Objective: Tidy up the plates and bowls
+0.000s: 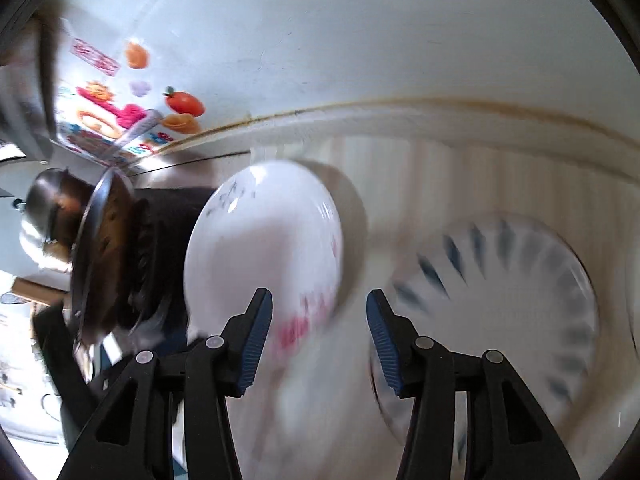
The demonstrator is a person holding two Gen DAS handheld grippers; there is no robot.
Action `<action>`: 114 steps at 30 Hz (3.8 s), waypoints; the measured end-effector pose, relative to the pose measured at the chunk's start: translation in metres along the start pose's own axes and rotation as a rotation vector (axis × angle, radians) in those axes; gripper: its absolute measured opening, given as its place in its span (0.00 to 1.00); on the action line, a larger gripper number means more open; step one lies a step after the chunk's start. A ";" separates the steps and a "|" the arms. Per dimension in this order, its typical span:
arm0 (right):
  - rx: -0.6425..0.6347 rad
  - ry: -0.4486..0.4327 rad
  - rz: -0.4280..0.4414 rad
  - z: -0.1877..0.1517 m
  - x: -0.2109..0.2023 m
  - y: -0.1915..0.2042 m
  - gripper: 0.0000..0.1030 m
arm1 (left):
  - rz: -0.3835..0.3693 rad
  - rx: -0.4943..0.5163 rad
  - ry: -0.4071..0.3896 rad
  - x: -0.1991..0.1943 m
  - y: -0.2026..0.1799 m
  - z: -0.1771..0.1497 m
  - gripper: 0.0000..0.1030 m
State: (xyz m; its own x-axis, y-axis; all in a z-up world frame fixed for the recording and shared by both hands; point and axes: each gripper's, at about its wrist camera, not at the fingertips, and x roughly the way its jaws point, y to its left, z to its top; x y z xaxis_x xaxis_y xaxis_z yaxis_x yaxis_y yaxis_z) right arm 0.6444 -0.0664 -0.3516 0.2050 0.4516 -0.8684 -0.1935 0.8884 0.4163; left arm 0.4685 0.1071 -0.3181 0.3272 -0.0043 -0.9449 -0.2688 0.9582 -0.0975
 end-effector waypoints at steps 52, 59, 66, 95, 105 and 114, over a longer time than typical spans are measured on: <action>0.047 -0.097 0.030 -0.161 -0.163 -0.101 0.18 | -0.146 0.184 -0.058 -0.111 -0.083 -0.109 0.28; 0.132 -0.051 0.020 -0.241 -0.171 -0.149 0.18 | -0.159 0.248 0.038 -0.100 -0.114 -0.157 0.28; 0.188 -0.023 -0.012 -0.286 -0.158 -0.184 0.18 | -0.122 0.339 0.111 -0.070 -0.141 -0.182 0.28; 0.318 -0.068 0.009 -0.217 -0.219 -0.178 0.43 | -0.144 0.330 0.013 -0.097 -0.139 -0.089 0.29; 0.375 0.010 -0.083 -0.092 -0.126 -0.172 0.44 | -0.147 0.340 0.124 -0.005 -0.155 0.014 0.29; 0.341 0.154 -0.208 -0.057 -0.059 -0.186 0.32 | -0.155 0.395 0.234 0.065 -0.163 0.031 0.29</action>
State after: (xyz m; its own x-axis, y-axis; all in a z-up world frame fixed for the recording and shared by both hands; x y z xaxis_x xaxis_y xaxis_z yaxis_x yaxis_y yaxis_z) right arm 0.6133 -0.2628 -0.3930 0.0559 0.2649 -0.9627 0.1708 0.9474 0.2706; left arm 0.5617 -0.0410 -0.3535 0.1110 -0.1763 -0.9781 0.1467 0.9763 -0.1593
